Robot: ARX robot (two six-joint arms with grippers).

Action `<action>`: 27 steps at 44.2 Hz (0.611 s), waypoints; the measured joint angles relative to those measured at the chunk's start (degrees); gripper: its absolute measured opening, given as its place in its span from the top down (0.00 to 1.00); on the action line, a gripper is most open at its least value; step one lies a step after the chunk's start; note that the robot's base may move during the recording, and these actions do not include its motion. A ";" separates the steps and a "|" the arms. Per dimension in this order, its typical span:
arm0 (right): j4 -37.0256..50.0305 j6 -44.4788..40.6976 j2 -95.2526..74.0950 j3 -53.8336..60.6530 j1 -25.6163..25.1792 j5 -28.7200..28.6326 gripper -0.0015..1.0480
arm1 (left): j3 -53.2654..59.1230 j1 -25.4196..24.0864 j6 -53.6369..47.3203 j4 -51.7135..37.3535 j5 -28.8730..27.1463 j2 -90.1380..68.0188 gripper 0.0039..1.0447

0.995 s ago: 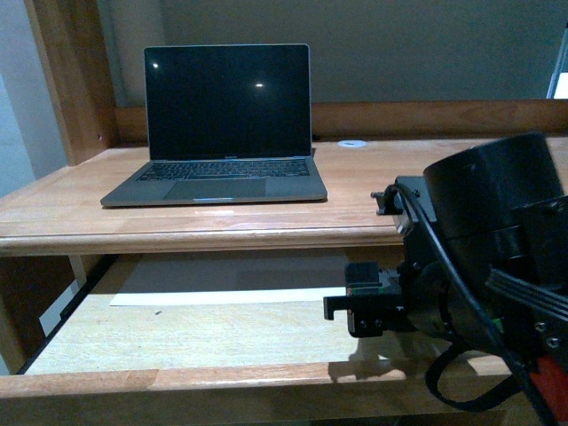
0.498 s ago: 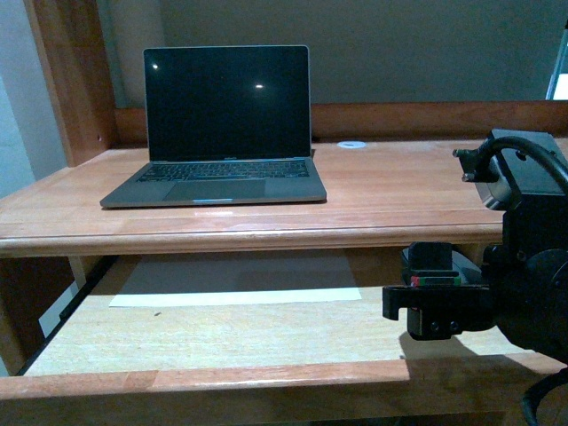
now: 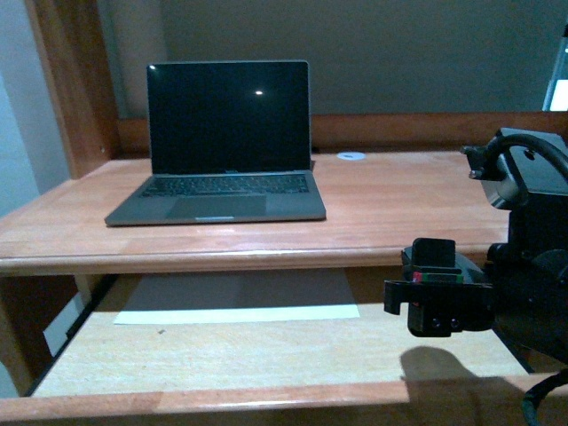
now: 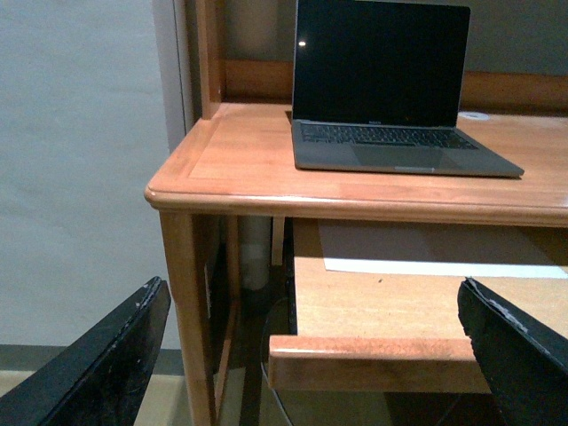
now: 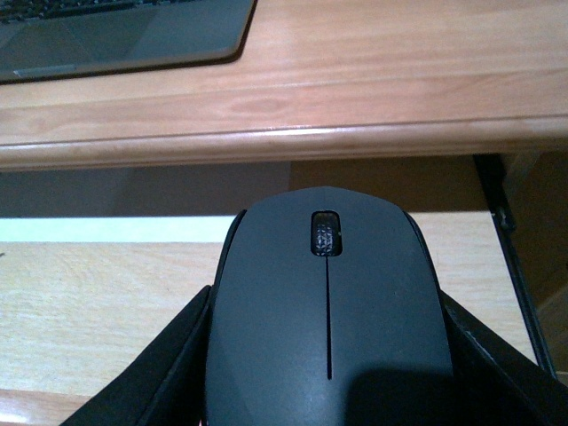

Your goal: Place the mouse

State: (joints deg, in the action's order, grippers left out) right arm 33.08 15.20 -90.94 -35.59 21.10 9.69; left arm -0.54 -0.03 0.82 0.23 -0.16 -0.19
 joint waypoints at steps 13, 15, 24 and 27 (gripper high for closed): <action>0.22 0.46 -2.80 -2.23 0.44 -0.24 0.40 | 0.00 -0.02 0.00 -0.11 0.09 0.04 0.06; 0.24 0.46 -3.76 -2.86 0.50 0.07 0.40 | 0.00 0.00 0.00 -0.04 0.15 0.04 0.06; -3.23 0.44 -13.88 -14.01 -1.09 0.90 0.40 | 0.00 0.00 0.00 -0.04 0.09 0.04 0.06; -5.16 0.42 -17.62 -18.73 -2.10 1.66 0.40 | 0.00 0.00 0.00 -0.07 0.11 0.04 0.06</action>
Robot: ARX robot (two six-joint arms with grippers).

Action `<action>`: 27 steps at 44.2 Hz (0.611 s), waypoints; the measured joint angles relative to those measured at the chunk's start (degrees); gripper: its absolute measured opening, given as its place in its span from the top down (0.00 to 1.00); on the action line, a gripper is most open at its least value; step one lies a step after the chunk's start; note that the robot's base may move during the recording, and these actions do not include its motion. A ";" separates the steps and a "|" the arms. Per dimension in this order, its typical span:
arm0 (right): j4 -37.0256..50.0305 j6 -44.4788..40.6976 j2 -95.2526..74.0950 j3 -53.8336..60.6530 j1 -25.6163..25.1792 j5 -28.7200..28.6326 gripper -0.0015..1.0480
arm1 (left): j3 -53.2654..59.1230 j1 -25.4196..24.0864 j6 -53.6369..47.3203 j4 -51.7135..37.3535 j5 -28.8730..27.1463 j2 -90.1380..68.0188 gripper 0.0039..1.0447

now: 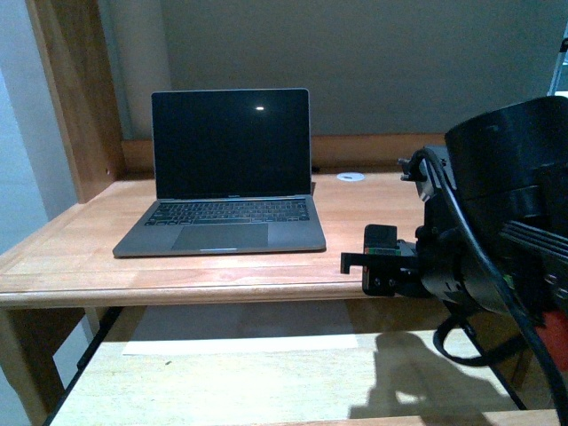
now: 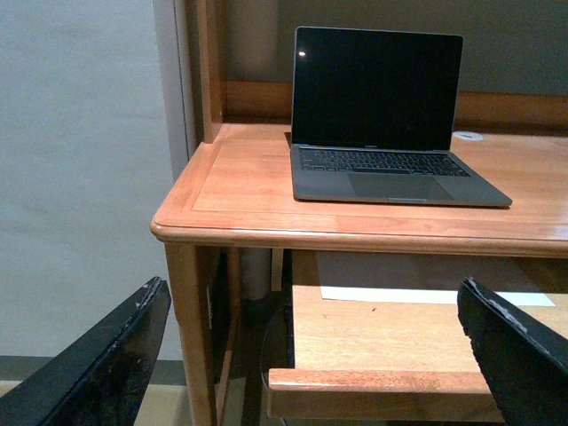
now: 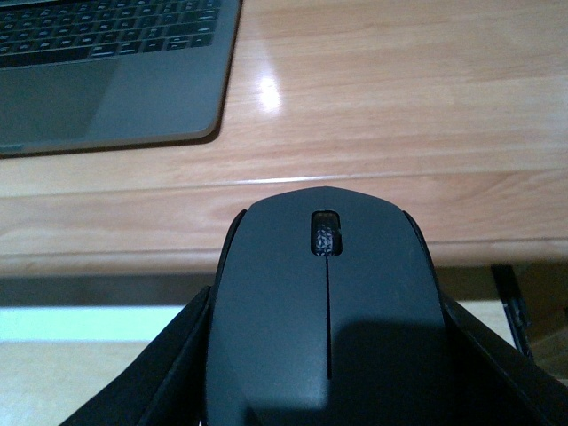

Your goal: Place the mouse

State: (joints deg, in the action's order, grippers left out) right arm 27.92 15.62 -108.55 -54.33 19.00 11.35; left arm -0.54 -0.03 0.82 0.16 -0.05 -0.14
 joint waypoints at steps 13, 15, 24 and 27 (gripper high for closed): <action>0.07 -0.24 -4.24 -5.62 -0.96 1.70 0.40 | 0.00 0.00 0.00 0.00 0.00 0.00 0.06; 0.02 -0.24 -4.24 -5.62 -0.79 1.68 0.40 | 0.00 0.00 0.00 0.02 0.00 0.00 0.06; -1.14 -1.64 -5.60 -9.01 -1.84 -0.26 0.40 | 0.00 -0.02 0.00 0.02 0.00 0.00 0.06; -2.43 -1.81 -7.65 -12.11 -2.82 -0.28 0.40 | 0.00 -0.02 0.00 0.00 -0.02 0.00 0.06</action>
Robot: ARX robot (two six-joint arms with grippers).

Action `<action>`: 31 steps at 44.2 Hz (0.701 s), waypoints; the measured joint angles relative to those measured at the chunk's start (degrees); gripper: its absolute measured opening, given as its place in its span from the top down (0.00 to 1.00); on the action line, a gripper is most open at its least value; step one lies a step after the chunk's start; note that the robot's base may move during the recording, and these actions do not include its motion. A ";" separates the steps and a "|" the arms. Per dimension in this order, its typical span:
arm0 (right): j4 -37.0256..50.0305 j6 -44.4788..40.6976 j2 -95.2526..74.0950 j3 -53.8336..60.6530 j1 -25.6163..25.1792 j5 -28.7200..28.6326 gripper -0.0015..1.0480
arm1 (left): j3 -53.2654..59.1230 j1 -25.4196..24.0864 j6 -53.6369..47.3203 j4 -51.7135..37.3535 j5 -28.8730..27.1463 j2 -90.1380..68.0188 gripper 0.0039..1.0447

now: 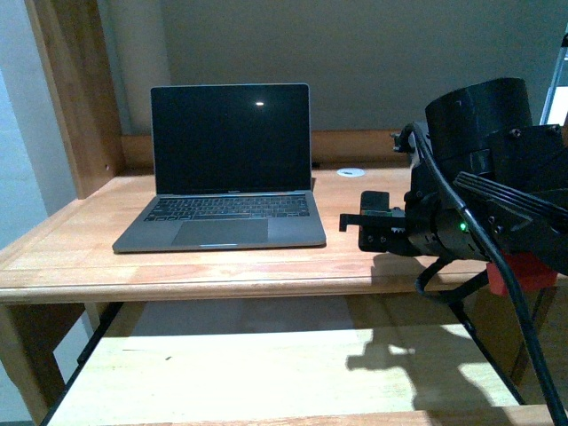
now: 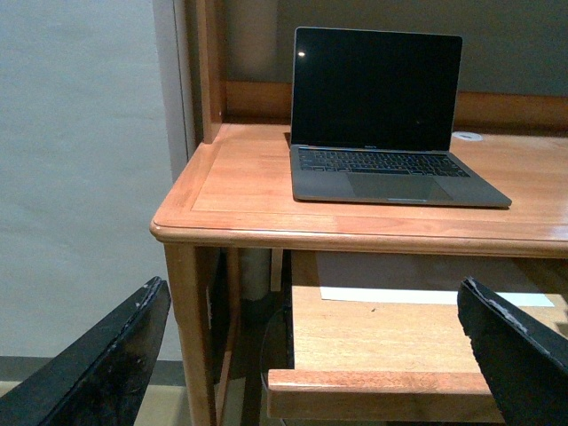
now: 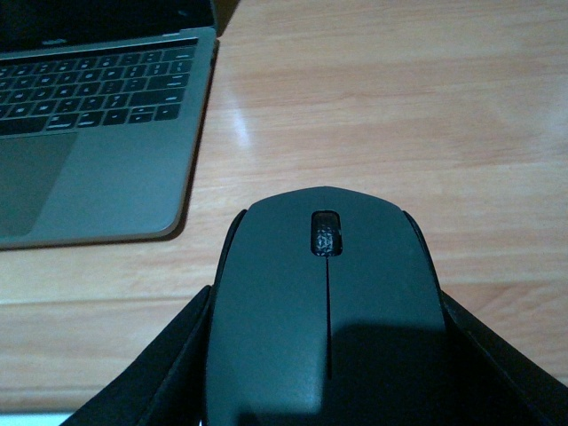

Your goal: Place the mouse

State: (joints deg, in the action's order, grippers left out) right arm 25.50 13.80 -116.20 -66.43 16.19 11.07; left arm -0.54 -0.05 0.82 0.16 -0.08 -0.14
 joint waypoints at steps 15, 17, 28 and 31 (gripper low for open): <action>-7.98 -0.37 -11.67 -14.73 -2.69 -1.88 0.40 | 0.00 0.00 0.00 0.02 0.02 0.00 0.06; -8.81 -0.59 -13.22 -16.76 -2.75 -2.01 0.40 | 0.00 0.00 0.00 0.02 0.00 0.00 0.06; -15.04 -1.29 -19.85 -28.22 -3.54 -1.62 0.40 | 0.00 0.00 0.00 0.02 0.02 0.00 0.06; -17.38 -1.46 -21.51 -31.67 -3.91 -0.76 0.40 | 0.00 0.00 0.00 0.02 0.02 0.00 0.06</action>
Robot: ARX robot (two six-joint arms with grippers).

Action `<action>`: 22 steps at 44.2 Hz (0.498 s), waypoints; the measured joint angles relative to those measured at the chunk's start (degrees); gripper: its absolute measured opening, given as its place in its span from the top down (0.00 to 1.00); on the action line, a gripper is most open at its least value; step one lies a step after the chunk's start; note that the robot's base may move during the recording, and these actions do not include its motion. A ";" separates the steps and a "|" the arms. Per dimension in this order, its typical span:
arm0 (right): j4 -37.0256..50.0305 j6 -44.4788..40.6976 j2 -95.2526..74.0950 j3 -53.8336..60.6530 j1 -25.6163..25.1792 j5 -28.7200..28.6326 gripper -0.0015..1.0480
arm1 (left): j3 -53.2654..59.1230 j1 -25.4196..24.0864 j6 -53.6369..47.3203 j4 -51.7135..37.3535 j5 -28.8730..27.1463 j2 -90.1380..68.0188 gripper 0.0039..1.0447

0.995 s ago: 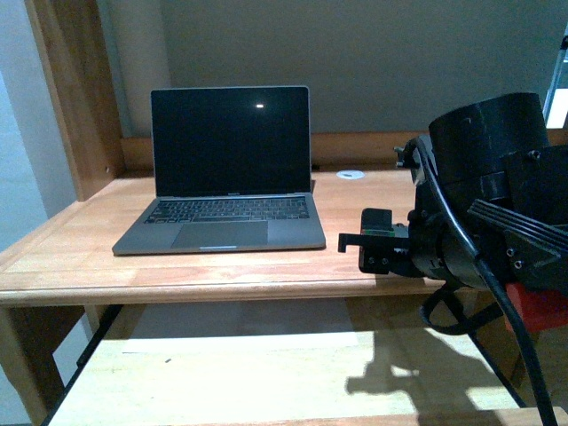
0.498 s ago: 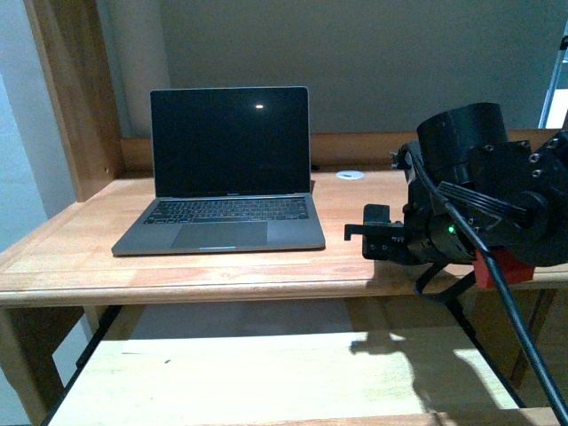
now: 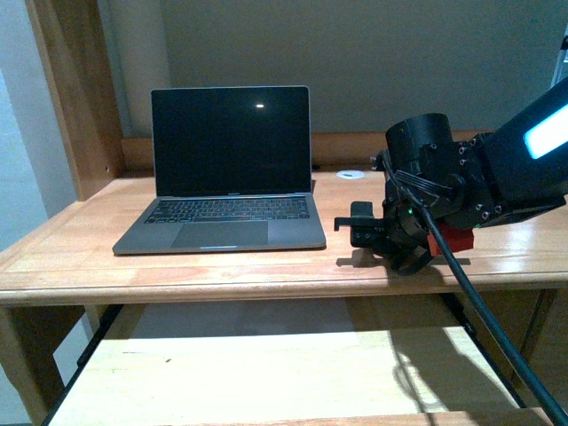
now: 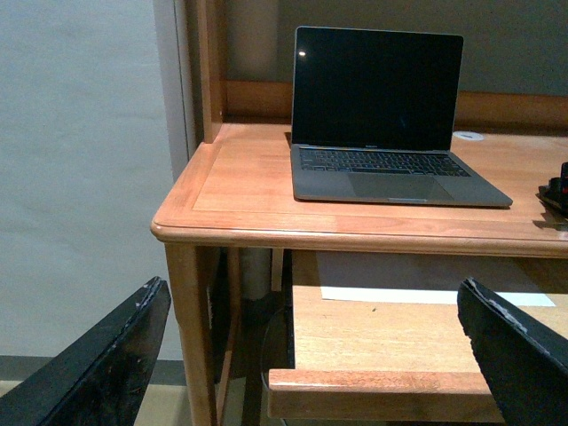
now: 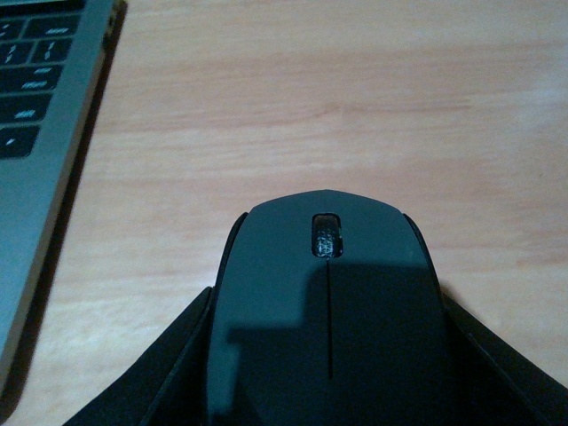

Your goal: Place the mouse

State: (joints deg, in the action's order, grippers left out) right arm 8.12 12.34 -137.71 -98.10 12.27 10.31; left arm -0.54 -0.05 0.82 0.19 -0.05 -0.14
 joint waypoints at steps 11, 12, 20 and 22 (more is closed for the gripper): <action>0.24 -0.15 -2.16 -2.91 -1.40 0.61 0.17 | 0.00 0.00 0.00 0.00 0.00 0.00 0.06; 0.44 -0.13 -2.14 -2.73 -1.44 0.61 0.15 | 0.00 0.00 0.00 0.00 0.00 0.00 0.06; 5.42 0.24 0.72 2.93 -1.60 0.87 0.07 | 0.00 0.00 0.00 0.00 0.00 0.00 0.06; 7.32 0.24 2.03 5.29 -1.40 0.74 0.07 | 0.00 0.00 0.00 0.00 -0.02 0.00 0.06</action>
State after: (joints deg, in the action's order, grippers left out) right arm 15.44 12.58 -135.68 -92.82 10.87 11.05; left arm -0.54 -0.05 0.82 0.19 -0.08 -0.14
